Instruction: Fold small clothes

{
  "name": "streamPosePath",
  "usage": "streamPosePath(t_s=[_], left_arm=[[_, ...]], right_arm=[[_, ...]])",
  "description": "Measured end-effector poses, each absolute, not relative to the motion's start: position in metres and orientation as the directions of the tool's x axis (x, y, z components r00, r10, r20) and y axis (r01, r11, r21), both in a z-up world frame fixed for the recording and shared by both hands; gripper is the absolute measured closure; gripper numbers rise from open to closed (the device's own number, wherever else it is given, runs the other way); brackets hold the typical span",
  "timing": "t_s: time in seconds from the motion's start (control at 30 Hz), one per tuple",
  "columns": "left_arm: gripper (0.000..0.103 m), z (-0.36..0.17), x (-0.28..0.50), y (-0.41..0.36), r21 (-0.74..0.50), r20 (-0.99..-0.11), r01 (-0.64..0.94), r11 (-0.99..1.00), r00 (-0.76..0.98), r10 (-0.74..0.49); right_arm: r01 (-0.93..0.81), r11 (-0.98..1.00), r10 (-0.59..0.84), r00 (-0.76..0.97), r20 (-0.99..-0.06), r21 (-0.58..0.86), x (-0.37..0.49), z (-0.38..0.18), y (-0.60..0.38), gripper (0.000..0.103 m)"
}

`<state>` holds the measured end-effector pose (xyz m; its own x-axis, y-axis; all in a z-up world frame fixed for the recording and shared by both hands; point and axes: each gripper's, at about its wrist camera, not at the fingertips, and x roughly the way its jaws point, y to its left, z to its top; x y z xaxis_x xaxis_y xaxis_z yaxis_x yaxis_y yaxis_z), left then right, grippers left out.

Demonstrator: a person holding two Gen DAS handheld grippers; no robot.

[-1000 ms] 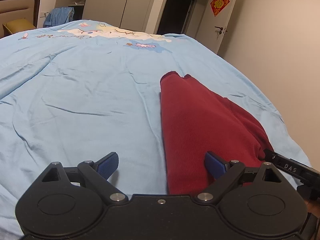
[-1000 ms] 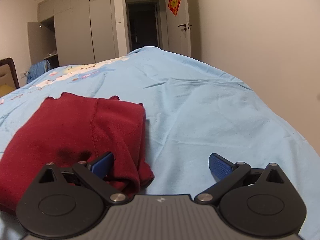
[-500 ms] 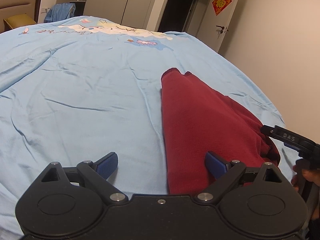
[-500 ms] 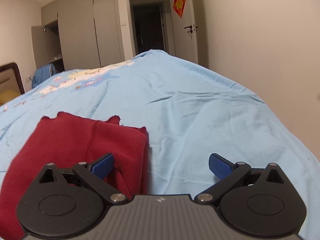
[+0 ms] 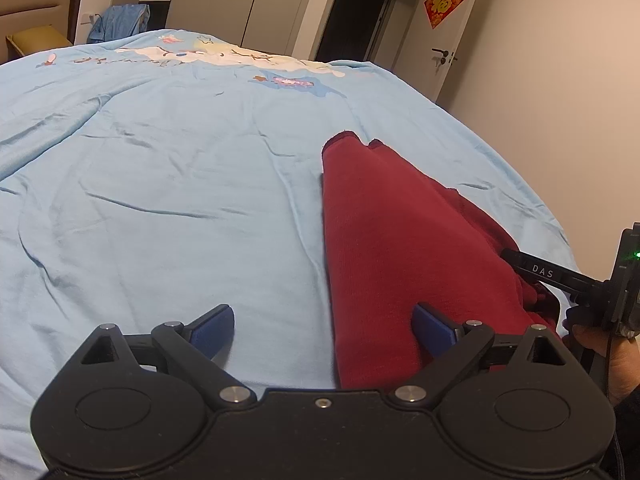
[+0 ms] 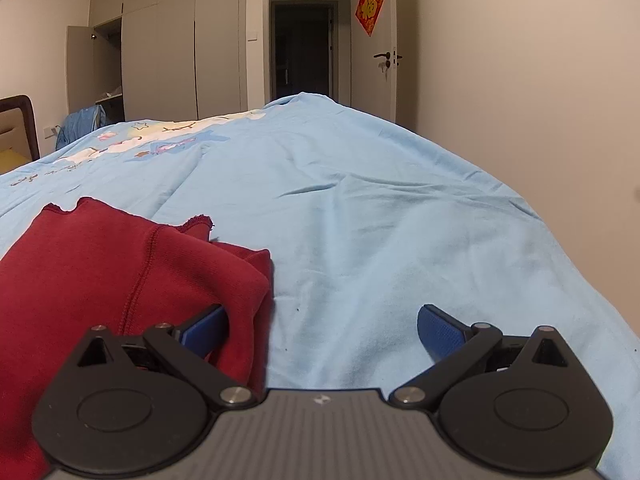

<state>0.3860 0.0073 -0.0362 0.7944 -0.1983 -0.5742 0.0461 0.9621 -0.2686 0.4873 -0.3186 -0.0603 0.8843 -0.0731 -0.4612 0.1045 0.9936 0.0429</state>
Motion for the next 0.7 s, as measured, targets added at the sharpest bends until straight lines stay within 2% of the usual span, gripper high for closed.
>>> streamPosePath(t_s=[0.2,0.47,0.57,0.7], left_arm=[[0.007,-0.036,0.385,0.006,-0.265,-0.574,0.05,0.963,0.794,-0.199],[0.007,-0.034,0.385,0.005,-0.251,-0.581,0.051,0.967,0.791,-0.193],[0.007,-0.035,0.386,0.005,-0.254,-0.582,0.052,0.966,0.789,-0.195],[0.007,-0.037,0.387,0.005,-0.258,-0.583,0.051,0.965,0.788,-0.197]], right_arm=[[0.107,0.99,-0.052,0.883,-0.467,0.093,0.497,-0.059,-0.33,0.0],[0.087,0.996,-0.083,0.914,-0.398,-0.007,0.498,-0.042,-0.323,0.0],[0.087,0.991,-0.04,0.915,-0.401,0.1,0.49,-0.039,-0.338,0.0],[-0.004,0.923,0.172,0.899,-0.402,0.384,0.488,-0.039,-0.371,0.001]])
